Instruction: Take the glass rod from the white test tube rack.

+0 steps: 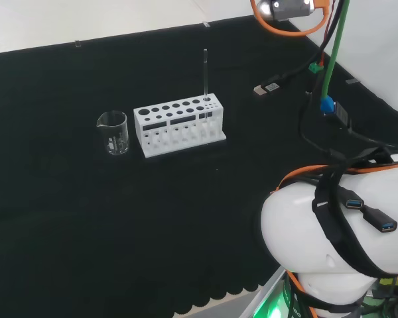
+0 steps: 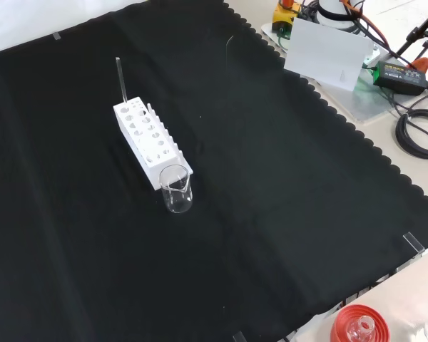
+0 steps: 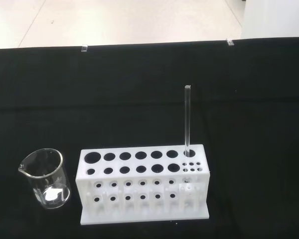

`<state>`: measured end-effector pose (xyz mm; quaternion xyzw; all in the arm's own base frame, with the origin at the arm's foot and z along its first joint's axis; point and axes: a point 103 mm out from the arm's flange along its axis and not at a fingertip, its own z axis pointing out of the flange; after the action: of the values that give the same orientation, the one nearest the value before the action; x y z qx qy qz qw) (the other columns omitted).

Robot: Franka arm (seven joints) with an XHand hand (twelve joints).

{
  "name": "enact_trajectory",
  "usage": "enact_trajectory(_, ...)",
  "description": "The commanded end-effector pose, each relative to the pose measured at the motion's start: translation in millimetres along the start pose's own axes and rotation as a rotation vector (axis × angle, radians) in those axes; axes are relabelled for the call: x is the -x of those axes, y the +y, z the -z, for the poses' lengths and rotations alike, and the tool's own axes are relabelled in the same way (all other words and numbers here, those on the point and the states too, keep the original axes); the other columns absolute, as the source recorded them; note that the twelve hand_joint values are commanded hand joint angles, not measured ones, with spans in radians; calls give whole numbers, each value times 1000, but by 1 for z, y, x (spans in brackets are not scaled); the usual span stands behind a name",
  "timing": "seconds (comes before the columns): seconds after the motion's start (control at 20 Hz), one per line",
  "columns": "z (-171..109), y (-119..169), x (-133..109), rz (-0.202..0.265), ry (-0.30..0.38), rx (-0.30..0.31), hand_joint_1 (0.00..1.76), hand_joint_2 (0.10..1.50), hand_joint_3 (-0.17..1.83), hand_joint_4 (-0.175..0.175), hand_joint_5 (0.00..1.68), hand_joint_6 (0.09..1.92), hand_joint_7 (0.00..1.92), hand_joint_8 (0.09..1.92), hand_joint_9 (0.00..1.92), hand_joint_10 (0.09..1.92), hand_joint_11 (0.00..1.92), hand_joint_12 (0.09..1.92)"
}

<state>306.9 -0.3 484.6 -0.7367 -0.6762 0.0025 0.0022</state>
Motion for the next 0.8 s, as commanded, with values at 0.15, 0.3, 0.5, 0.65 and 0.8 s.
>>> enact_trajectory(0.15,31,-78,18,-122,-9,-1,703,1145,-104,-6,91,87,56,167,87,511,65,724)
enact_trajectory(0.3,30,-78,19,-122,-22,-10,678,1154,-111,1,50,87,4,153,8,562,5,753)
enact_trajectory(0.5,30,-76,15,-123,-41,-23,678,1157,-114,0,50,87,0,153,0,571,0,754)
enact_trajectory(0.65,29,-78,22,-136,-26,-27,679,1159,-117,0,57,87,0,155,0,573,0,751)
enact_trajectory(0.8,28,-77,16,-139,-46,-34,680,1164,-128,-1,61,87,0,164,0,575,0,734)
